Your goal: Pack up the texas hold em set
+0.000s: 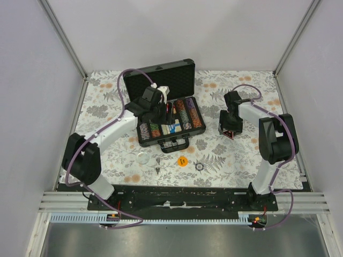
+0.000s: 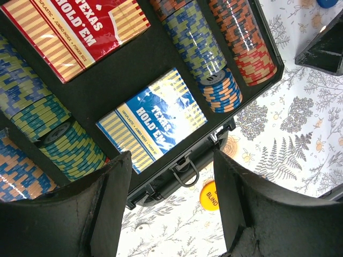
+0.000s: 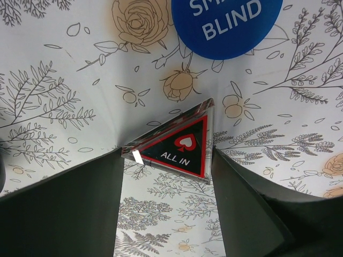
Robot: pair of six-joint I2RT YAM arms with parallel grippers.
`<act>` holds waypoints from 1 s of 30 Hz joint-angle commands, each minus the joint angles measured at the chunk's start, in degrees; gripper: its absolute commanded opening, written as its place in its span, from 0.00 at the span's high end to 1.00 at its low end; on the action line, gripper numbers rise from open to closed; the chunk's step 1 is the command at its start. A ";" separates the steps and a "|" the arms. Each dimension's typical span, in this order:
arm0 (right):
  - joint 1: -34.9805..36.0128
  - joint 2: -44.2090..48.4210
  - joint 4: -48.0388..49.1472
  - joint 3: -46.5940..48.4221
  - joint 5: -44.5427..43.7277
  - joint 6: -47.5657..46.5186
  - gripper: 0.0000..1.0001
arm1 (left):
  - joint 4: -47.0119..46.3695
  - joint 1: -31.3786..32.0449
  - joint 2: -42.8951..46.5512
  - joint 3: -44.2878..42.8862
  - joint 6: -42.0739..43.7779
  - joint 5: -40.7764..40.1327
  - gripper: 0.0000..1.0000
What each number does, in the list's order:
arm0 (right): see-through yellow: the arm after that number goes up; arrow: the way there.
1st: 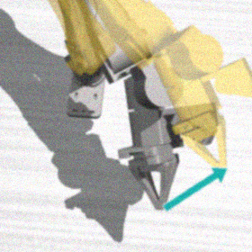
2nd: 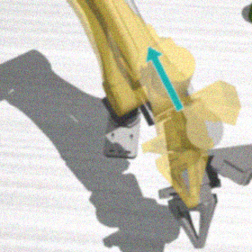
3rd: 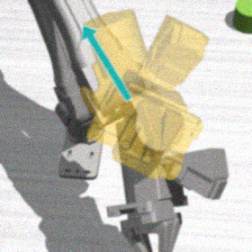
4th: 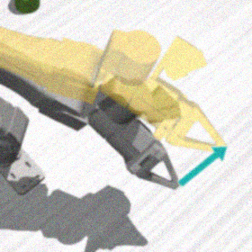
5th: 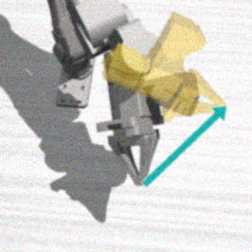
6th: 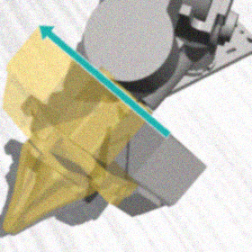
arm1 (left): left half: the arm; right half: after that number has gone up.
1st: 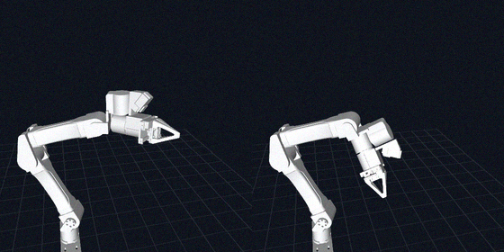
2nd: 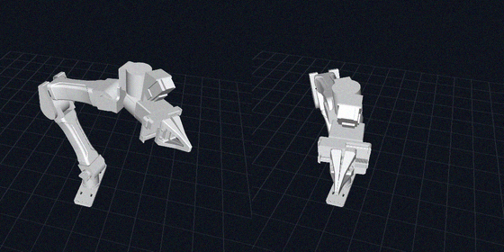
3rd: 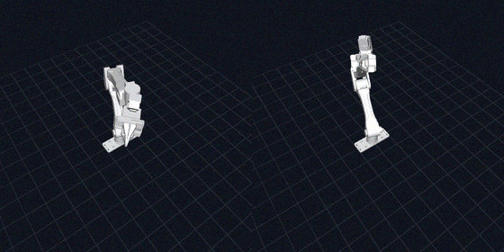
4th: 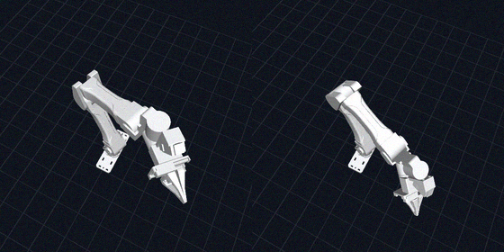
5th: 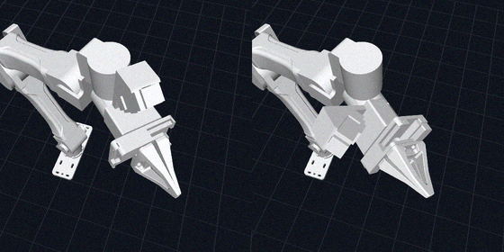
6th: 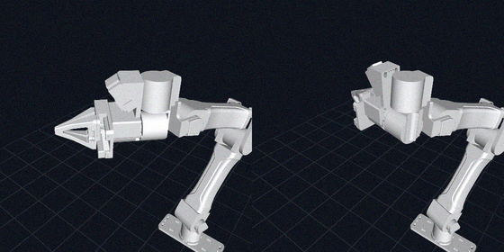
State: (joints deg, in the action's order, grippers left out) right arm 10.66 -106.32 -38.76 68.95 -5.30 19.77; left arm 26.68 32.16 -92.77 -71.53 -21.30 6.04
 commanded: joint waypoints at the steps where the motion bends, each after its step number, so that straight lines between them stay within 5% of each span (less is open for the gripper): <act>1: -0.20 1.55 0.80 0.66 -1.12 -0.52 0.34 | -1.45 -0.26 3.82 0.51 1.44 -1.30 0.31; 19: 1.12 5.42 1.32 1.19 3.18 -3.95 0.29 | -3.47 -0.26 6.02 2.45 -1.46 -2.09 0.31; 30: 10.08 9.02 0.09 6.89 4.42 -2.11 0.28 | -3.82 -0.26 10.15 4.29 -4.10 -8.13 0.31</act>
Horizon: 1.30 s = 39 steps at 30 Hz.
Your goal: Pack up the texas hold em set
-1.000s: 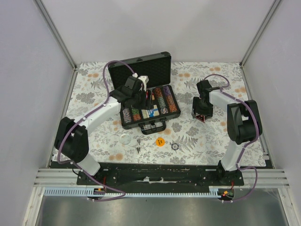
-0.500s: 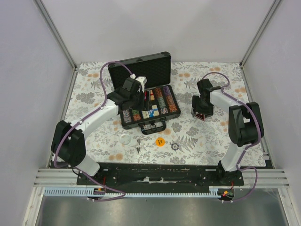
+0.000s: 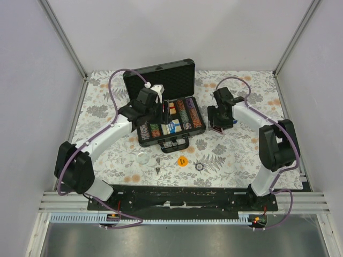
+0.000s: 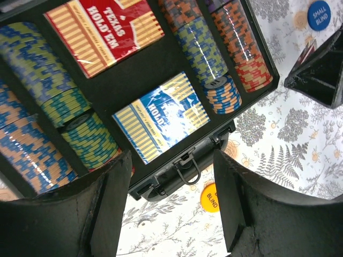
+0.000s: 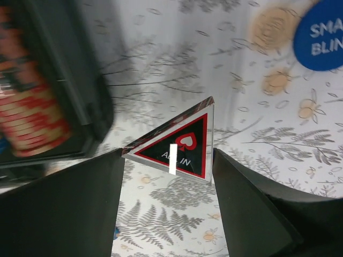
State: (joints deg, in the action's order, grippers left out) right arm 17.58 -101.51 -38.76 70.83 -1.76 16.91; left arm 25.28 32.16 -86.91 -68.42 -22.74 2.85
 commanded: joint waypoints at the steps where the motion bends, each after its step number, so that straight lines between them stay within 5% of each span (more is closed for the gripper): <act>1: 4.03 4.57 0.00 5.98 0.79 0.85 0.28 | -2.34 -0.26 5.25 1.62 -3.18 -6.44 0.31; 19: 23.89 -3.33 -0.26 21.36 -2.10 2.96 0.28 | 6.80 -0.26 23.97 10.32 -15.13 -36.59 0.32; 39: 28.21 -16.96 -3.69 31.91 -8.26 3.31 0.27 | 9.26 -0.26 30.49 13.67 -13.21 -38.45 0.30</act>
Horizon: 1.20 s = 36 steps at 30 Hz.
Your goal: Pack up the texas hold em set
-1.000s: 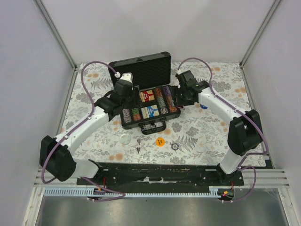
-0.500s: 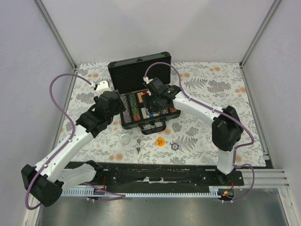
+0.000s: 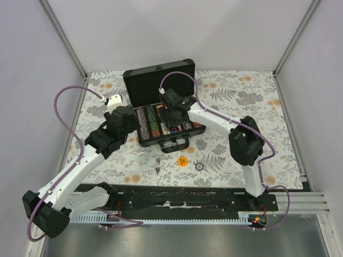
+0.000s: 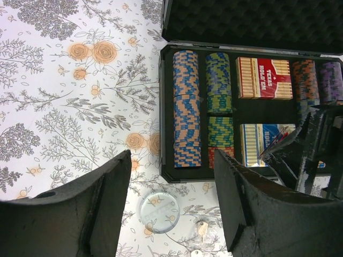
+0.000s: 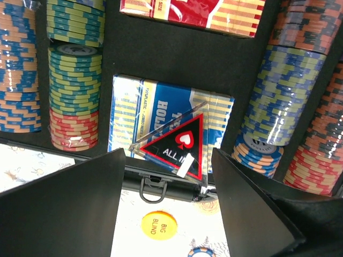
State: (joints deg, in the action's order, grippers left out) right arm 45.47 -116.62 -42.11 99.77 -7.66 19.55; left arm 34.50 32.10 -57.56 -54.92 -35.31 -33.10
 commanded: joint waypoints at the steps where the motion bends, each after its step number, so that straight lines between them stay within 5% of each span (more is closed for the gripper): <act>1: 0.40 -2.03 -0.52 3.15 -2.45 0.58 0.27 | 0.04 -0.19 1.13 0.16 -0.46 -2.41 0.31; 9: 1.37 -0.89 -0.87 1.75 -2.53 0.14 0.15 | 0.74 -0.19 2.45 1.30 -0.90 -1.97 0.30; 21: 2.34 -3.62 -1.05 2.89 -5.43 0.58 0.28 | 0.83 -0.28 3.07 2.71 -2.04 -1.44 0.29; 36: 2.34 -6.08 -0.08 5.62 -7.19 0.13 0.30 | 1.44 -0.28 3.42 2.62 -2.31 -1.18 0.29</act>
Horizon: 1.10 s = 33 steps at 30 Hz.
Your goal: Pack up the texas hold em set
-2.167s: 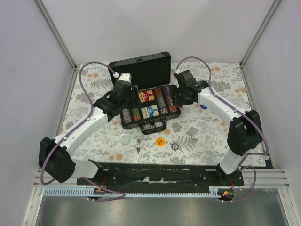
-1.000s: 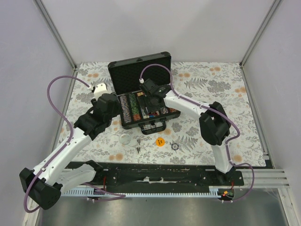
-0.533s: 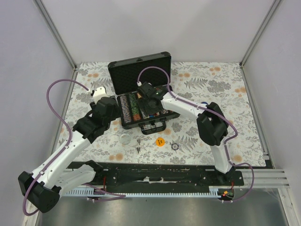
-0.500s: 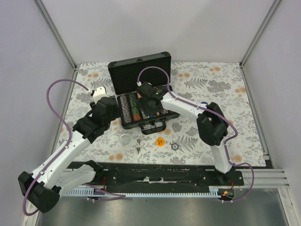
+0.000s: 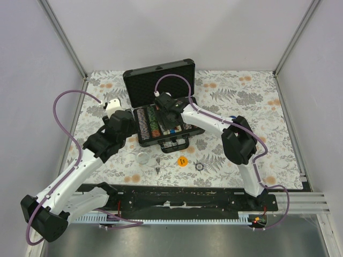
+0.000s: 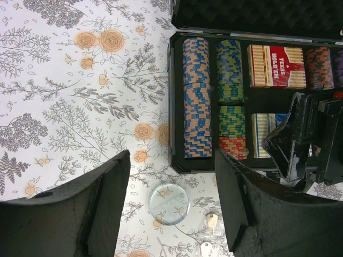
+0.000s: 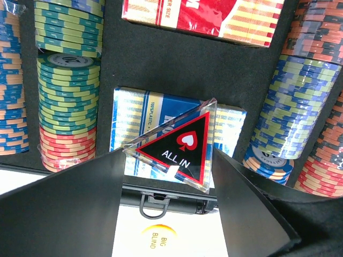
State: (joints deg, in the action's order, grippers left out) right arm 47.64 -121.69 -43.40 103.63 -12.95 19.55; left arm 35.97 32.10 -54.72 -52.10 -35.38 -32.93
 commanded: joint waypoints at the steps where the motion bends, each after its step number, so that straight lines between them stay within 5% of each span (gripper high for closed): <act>1: 0.18 -0.92 0.95 1.75 -1.73 0.40 0.29 | -0.11 -0.28 0.67 -0.11 -2.42 -1.35 0.29; 10: 0.00 4.00 -3.79 4.99 1.52 0.58 0.02 | 0.68 -0.28 0.58 -1.16 -2.24 -0.83 0.28; 21: 0.09 14.71 -7.66 -4.13 0.91 4.61 0.02 | 4.81 -0.28 0.75 -1.78 -4.08 5.15 0.22; 33: 0.09 28.16 -9.43 -18.99 -2.34 11.56 0.02 | 6.58 -0.19 -7.76 7.79 -10.50 19.04 0.11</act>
State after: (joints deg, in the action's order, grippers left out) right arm 47.53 -97.69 -52.18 87.22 -13.39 27.86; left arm 42.04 31.97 -59.44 -46.50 -41.56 -18.24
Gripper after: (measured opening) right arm 0.979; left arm 0.882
